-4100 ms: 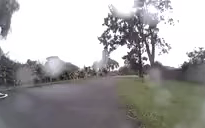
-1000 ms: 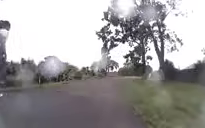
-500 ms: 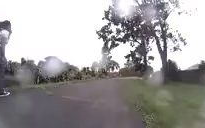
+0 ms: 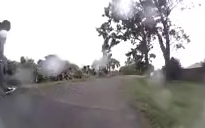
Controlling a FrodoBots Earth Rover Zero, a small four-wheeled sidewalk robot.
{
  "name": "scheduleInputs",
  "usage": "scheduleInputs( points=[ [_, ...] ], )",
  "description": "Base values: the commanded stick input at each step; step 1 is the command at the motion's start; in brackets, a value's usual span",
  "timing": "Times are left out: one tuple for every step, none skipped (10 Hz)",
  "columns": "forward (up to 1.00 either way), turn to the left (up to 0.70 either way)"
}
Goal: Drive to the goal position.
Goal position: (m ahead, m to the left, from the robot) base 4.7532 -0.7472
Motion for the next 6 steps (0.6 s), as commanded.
scheduleInputs(
  points=[
    [0.85, 0.0],
    [0.85, 0.0],
    [0.85, 0.0],
    [0.85, 0.0],
    [0.85, 0.0],
    [0.85, 0.0]
  ],
)
